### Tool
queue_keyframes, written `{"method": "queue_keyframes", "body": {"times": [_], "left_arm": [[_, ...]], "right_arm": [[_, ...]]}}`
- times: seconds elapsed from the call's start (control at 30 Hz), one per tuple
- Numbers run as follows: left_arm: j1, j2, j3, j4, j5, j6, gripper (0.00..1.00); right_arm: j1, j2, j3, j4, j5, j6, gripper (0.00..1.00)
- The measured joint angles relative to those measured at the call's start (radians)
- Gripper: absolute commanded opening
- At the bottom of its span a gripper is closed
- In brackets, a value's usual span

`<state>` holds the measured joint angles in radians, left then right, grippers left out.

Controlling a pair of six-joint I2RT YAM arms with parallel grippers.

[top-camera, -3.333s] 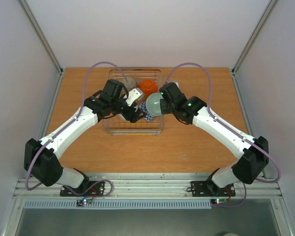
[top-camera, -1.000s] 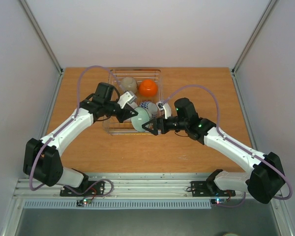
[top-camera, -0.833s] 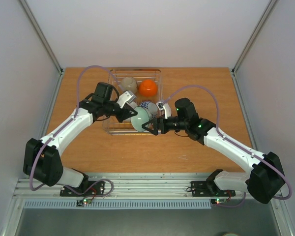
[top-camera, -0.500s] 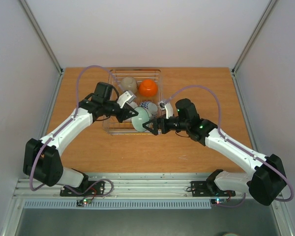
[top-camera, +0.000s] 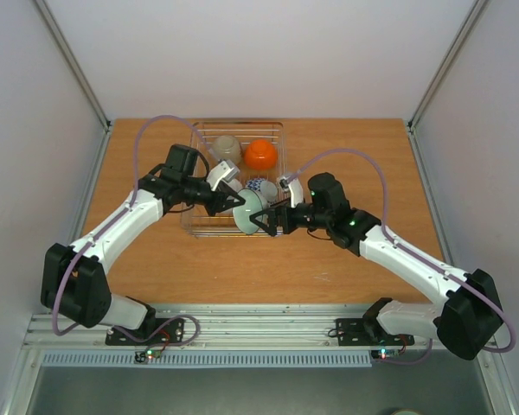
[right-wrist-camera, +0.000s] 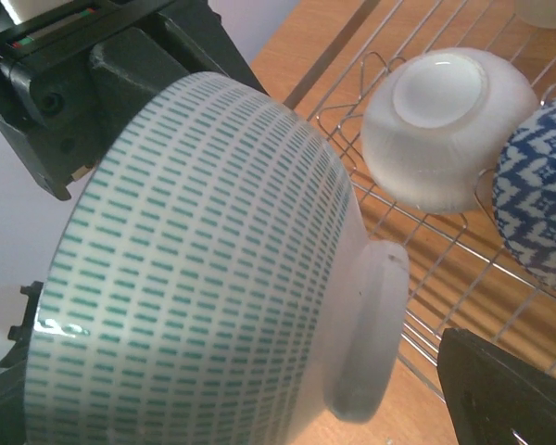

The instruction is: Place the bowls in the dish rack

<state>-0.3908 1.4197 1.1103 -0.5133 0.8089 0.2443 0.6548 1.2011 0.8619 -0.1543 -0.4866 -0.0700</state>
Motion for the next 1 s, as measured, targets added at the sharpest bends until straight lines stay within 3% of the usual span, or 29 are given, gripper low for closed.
{"method": "queue_keyframes", "body": {"times": [0.13, 0.23, 0.27, 0.37, 0.4, 0.57, 0.7, 0.77, 1.0], "left_arm": [[0.002, 0.0, 0.0, -0.001, 0.016, 0.0, 0.0], [0.003, 0.0, 0.0, -0.003, 0.018, 0.003, 0.0], [0.003, 0.0, 0.0, -0.004, 0.018, 0.004, 0.01], [0.009, 0.0, 0.0, 0.004, 0.006, 0.024, 0.0], [0.009, 0.0, 0.0, 0.008, -0.005, 0.023, 0.01], [0.01, 0.007, 0.0, -0.002, -0.013, 0.021, 0.02], [0.01, 0.007, 0.0, -0.001, -0.005, 0.016, 0.45], [0.006, 0.003, 0.0, 0.003, -0.002, 0.011, 0.57], [0.001, -0.032, 0.003, 0.06, -0.227, -0.05, 0.65]], "right_arm": [[0.001, 0.014, -0.004, 0.051, -0.023, 0.001, 0.9], [0.001, 0.019, -0.019, 0.099, -0.049, 0.007, 0.76], [0.002, 0.022, -0.021, 0.111, -0.059, 0.01, 0.67], [0.0, 0.03, -0.03, 0.132, -0.074, 0.047, 0.09], [-0.004, 0.035, -0.03, 0.133, -0.074, 0.054, 0.02], [-0.004, 0.045, -0.03, 0.133, -0.07, 0.068, 0.01], [-0.004, 0.045, -0.025, 0.124, -0.061, 0.052, 0.01], [-0.003, 0.057, 0.011, 0.066, -0.024, 0.023, 0.01], [0.005, 0.247, 0.378, -0.193, 0.194, -0.101, 0.01]]}}
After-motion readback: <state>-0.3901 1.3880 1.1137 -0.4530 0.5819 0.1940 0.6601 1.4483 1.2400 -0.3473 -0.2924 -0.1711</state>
